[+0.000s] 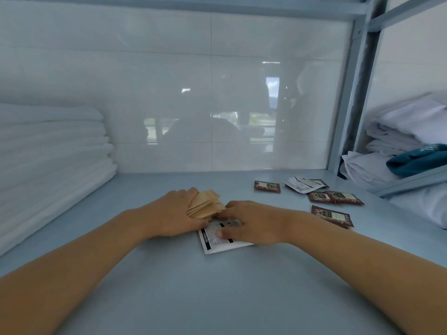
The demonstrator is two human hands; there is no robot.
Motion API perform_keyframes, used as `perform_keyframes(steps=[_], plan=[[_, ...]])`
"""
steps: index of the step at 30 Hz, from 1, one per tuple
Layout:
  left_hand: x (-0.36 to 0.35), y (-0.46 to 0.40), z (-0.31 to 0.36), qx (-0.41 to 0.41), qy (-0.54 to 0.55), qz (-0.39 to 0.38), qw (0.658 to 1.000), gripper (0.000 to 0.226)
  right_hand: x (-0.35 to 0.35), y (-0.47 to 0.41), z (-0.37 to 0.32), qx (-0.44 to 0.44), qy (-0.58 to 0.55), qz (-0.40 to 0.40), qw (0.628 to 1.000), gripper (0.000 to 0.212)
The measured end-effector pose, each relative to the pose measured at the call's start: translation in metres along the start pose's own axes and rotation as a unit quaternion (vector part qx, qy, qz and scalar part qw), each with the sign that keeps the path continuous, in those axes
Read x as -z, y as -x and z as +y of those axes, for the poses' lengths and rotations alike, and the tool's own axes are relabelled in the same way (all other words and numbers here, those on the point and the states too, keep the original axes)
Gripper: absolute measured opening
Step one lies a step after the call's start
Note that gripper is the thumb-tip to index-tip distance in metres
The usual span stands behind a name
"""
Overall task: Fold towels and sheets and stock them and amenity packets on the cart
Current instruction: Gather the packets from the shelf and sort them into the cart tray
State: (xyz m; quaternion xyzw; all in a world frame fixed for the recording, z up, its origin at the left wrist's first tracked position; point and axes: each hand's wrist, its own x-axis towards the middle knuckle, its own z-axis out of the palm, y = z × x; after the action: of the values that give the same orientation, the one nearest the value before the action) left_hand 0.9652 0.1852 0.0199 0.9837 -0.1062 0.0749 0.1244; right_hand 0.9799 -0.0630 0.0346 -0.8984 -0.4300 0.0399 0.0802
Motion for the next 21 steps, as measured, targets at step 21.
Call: perform_keyframes(steps=[21], plan=[[-0.001, -0.002, 0.007, -0.022, -0.014, 0.064, 0.998, 0.041, 0.026, 0.009, 0.021, -0.069, -0.044, -0.046, 0.996, 0.087]])
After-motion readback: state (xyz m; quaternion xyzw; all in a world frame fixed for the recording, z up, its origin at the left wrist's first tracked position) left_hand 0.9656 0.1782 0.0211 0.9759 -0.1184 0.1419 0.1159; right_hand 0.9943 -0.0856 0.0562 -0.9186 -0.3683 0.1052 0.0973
